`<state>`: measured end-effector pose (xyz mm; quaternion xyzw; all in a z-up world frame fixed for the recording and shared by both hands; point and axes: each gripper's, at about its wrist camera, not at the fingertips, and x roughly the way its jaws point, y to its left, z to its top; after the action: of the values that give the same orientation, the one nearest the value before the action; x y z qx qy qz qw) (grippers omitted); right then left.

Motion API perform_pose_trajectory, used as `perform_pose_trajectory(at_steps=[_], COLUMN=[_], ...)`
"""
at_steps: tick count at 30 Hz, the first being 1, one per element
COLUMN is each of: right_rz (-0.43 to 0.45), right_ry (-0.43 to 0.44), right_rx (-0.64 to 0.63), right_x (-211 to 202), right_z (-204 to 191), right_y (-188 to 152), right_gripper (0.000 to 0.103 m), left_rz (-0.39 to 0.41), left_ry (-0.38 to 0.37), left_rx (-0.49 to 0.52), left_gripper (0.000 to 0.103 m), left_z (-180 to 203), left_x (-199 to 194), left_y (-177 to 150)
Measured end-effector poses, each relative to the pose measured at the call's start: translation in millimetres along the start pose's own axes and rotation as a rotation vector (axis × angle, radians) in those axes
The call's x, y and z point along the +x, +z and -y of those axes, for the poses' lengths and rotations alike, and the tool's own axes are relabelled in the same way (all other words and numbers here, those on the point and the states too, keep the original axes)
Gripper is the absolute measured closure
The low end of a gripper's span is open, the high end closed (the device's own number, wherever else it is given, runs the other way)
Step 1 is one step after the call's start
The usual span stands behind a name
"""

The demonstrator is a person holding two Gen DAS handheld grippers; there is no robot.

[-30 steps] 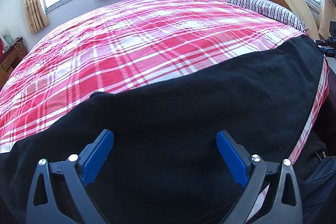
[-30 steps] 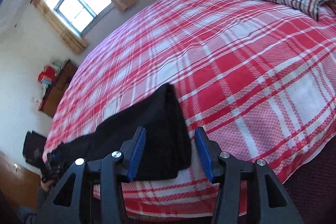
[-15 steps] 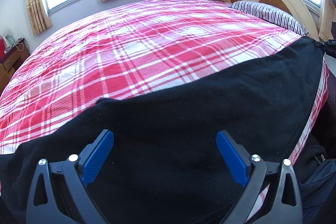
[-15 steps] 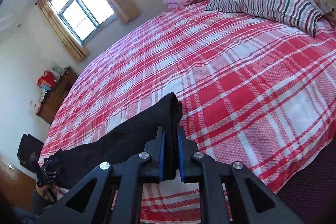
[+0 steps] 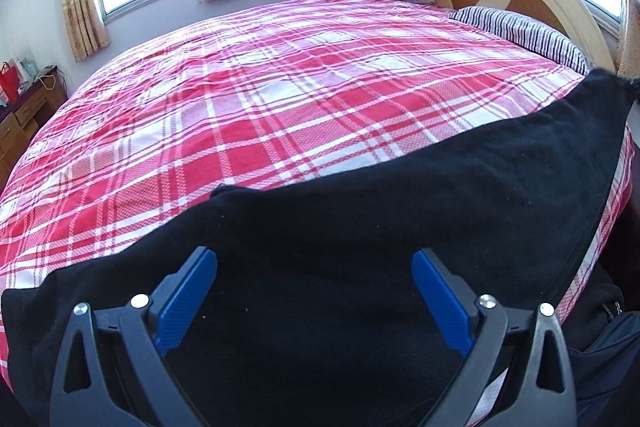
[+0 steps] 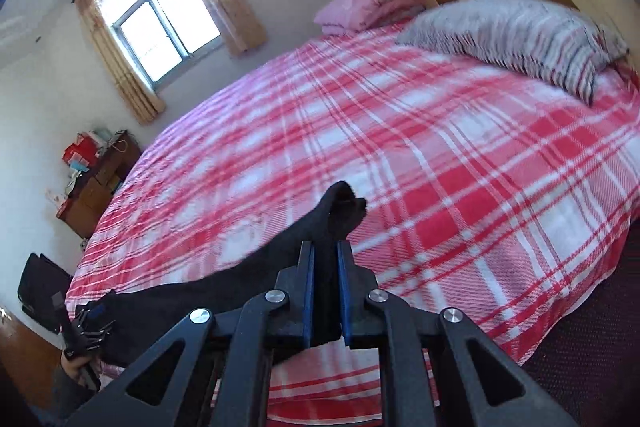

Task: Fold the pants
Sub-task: 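Fold the held leg end over the pants with the right gripper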

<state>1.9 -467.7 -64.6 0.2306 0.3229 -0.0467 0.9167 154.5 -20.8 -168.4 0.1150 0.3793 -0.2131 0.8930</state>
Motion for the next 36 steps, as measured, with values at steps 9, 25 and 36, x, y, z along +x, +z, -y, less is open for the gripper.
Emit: perform_pose_trajectory(at_steps=[9, 25, 36], right_rz=[0.023, -0.203, -0.455], right_ry=[0.114, 0.317, 0.364], right_rx=[-0.206, -0.491, -0.699], right_x=[-4, 101, 178], right_z=[-111, -286, -357], right_y=[-8, -68, -161], right_gripper=[0.093, 0.092, 0.089], left_rz=[0.025, 0.054, 0.073], left_ry=[-0.020, -0.018, -0.110], left_rx=[-0.022, -0.083, -0.168], left_gripper=[0.002, 0.002, 0.002], left_z=[-2, -20, -32], left_x=[-8, -16, -17], left_y=[6, 11, 12])
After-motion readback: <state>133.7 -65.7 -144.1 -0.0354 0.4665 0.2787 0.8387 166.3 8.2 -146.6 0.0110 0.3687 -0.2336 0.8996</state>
